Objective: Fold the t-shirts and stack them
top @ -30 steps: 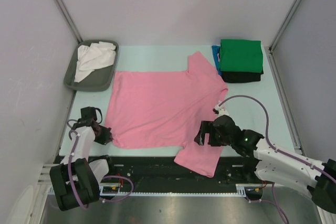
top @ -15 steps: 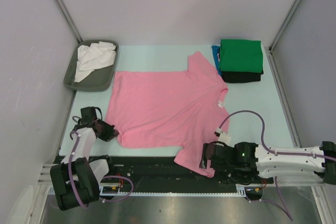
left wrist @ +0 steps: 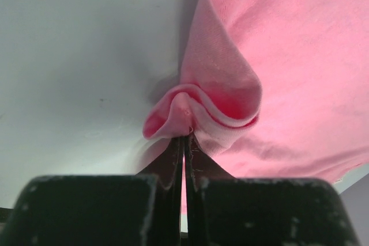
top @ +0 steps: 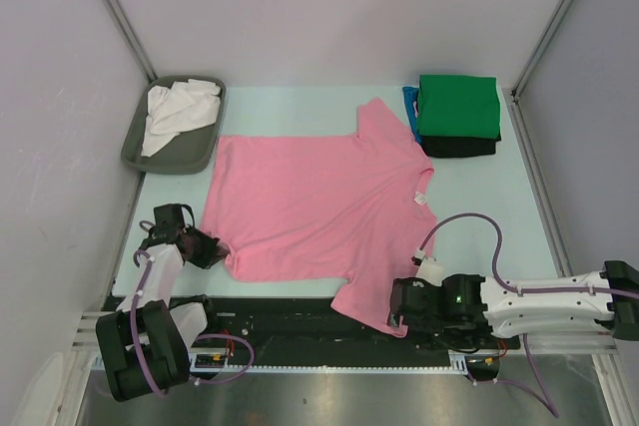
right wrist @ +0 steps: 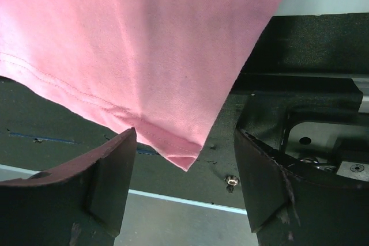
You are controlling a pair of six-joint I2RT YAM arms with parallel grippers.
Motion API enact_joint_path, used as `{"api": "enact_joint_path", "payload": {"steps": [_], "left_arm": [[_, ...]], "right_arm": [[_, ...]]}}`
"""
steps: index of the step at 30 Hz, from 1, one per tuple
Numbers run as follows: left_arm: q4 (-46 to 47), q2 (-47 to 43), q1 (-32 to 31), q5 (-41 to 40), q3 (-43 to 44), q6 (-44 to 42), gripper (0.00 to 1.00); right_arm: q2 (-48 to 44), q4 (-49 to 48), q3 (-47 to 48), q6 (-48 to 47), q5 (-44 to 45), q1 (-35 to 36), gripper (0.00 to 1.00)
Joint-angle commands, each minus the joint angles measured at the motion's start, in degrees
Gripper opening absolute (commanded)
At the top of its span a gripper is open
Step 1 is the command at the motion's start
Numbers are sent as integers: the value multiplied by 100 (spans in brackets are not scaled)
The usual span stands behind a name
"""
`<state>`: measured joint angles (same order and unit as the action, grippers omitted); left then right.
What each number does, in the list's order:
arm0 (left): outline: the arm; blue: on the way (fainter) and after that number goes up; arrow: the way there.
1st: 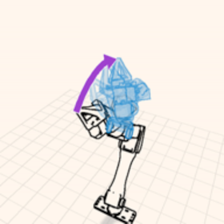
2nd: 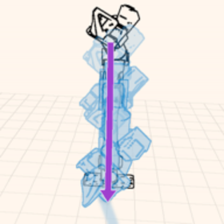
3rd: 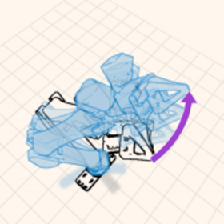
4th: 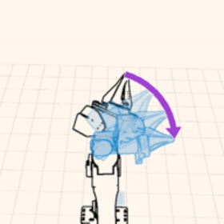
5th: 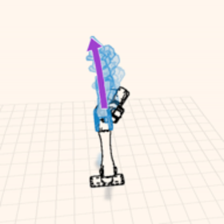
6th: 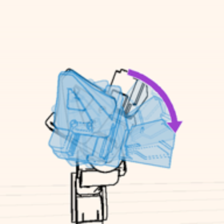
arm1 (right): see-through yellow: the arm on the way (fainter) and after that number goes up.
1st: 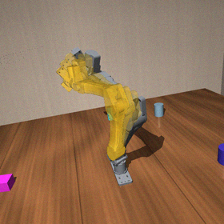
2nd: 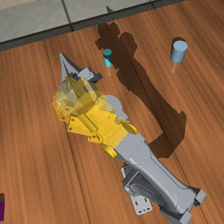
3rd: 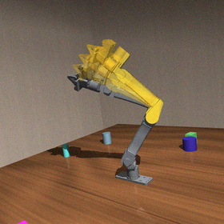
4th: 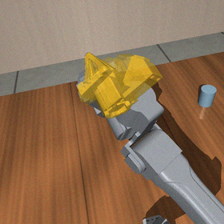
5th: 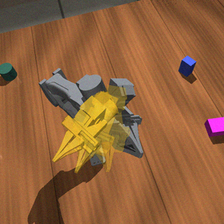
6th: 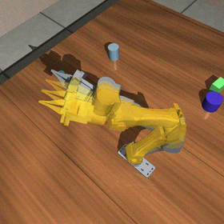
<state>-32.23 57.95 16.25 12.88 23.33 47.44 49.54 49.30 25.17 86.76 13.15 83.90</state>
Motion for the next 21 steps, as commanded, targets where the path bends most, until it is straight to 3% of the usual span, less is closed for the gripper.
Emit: {"api": "enact_joint_path", "payload": {"steps": [1,15,21], "left_arm": [[15,-153,10,83,-4,-77,0],[15,-91,1,83,13,-86,0],[41,-65,1,109,-4,-95,0]], "right_arm": [[223,-236,6,-36,92,65,70],[662,-667,102,-195,-111,320,54],[733,-579,102,-133,-49,329,15]]}}
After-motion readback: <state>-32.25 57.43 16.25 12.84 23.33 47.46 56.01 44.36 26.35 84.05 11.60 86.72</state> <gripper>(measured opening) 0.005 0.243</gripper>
